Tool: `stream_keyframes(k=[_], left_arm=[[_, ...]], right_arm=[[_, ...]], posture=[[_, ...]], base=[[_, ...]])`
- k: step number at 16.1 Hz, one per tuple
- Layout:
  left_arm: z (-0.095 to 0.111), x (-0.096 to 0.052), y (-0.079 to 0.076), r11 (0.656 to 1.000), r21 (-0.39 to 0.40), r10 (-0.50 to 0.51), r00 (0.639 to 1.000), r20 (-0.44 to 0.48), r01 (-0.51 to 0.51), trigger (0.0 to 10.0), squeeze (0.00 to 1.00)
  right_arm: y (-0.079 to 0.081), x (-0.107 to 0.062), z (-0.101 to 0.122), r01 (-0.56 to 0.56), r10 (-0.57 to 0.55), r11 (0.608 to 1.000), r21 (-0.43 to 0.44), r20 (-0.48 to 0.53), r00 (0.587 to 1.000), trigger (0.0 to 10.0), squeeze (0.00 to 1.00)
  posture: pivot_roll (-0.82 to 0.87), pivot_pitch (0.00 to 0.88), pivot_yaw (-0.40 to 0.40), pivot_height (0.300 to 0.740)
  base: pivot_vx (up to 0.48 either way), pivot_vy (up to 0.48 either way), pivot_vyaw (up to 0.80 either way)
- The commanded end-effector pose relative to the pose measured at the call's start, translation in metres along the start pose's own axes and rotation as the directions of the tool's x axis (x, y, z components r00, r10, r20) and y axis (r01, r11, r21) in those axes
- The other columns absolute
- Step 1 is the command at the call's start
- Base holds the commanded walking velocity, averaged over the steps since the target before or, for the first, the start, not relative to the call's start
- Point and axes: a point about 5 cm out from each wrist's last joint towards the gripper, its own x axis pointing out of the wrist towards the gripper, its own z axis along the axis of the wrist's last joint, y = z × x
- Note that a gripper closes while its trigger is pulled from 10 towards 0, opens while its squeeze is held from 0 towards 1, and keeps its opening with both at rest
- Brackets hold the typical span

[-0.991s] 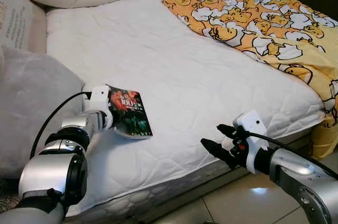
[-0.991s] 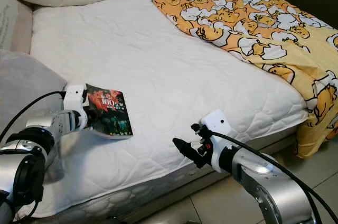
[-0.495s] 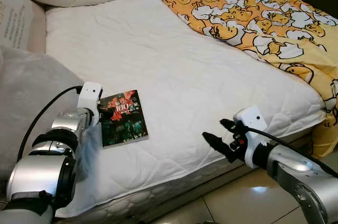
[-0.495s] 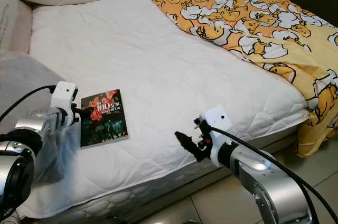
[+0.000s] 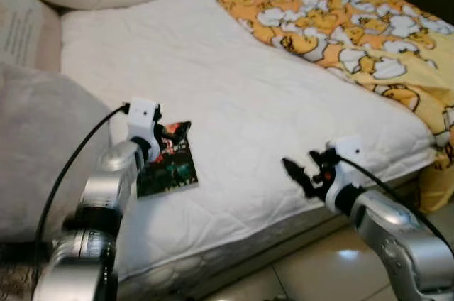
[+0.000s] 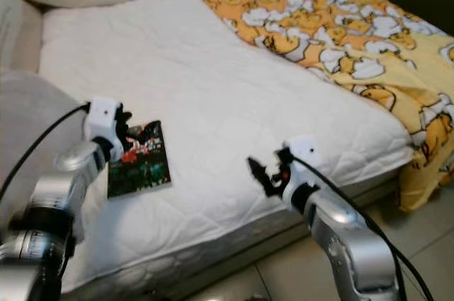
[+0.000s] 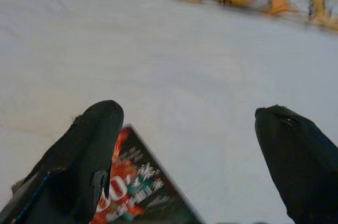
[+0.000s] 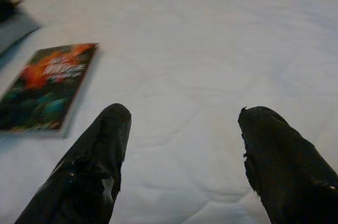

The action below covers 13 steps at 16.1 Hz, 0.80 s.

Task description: Clean up the room

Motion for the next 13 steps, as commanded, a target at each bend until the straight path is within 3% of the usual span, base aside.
stream_keyframes(k=[1, 3, 4, 5, 7, 12, 13], left_arm=[[0.013, -0.009, -0.012, 1.0, -0.016, 0.014, 0.998, 0.063, -0.013, 10.0, 1.0], [0.015, -0.023, -0.021, 1.0, -0.007, 0.016, 0.995, 0.094, -0.015, 10.0, 1.0], [0.014, -0.043, -0.027, 0.997, -0.025, 0.077, 0.994, 0.073, -0.075, 10.0, 1.0], [0.015, -0.053, -0.03, 0.996, -0.013, 0.089, 0.993, 0.072, -0.088, 10.0, 1.0], [0.015, -0.066, -0.035, 0.992, -0.026, 0.124, 0.99, 0.069, -0.123, 10.0, 1.0], [0.012, -0.079, -0.034, 0.983, -0.01, 0.184, 0.983, 0.004, -0.184, 10.0, 1.0], [0.01, -0.084, -0.03, 0.977, 0.004, 0.214, 0.977, -0.009, -0.214, 10.0, 1.0]], right_arm=[[-0.001, 0.003, 0.001, 0.034, -0.034, 0.999, -0.001, 0.026, 0.999, 10.0, 0.0], [-0.005, 0.005, 0.003, 0.089, -0.086, 0.996, -0.029, 0.067, 0.994, 10.0, 0.0], [-0.006, 0.007, 0.002, 0.117, -0.114, 0.993, -0.033, 0.071, 0.991, 10.0, 0.0], [-0.005, 0.008, 0.002, 0.124, -0.119, 0.99, -0.072, 0.076, 0.99, 10.0, 0.0], [-0.001, 0.009, 0.0, 0.117, -0.113, 0.992, -0.042, 0.082, 0.99, 10.0, 0.0], [-0.001, 0.008, -0.005, 0.159, -0.155, 0.986, -0.054, 0.076, 0.985, 10.0, 0.0], [-0.003, 0.009, -0.005, 0.161, -0.155, 0.985, -0.066, 0.08, 0.985, 10.0, 0.0]], posture=[[-0.09, 0.0, 0.005, 0.74], [-0.07, 0.0, -0.012, 0.74], [-0.06, 0.0, -0.011, 0.74], [-0.06, 0.0, -0.01, 0.74], [-0.06, 0.0, -0.011, 0.74], [-0.06, 0.0, -0.017, 0.74], [-0.06, 0.0, -0.024, 0.74]], base=[[0.0, 0.0, 0.0], [0.0, 0.0, 0.0], [0.0, 0.0, 0.0], [0.0, 0.0, 0.0], [0.0, 0.0, 0.0], [0.0, -0.48, 0.0], [0.0, -0.48, 0.8]])
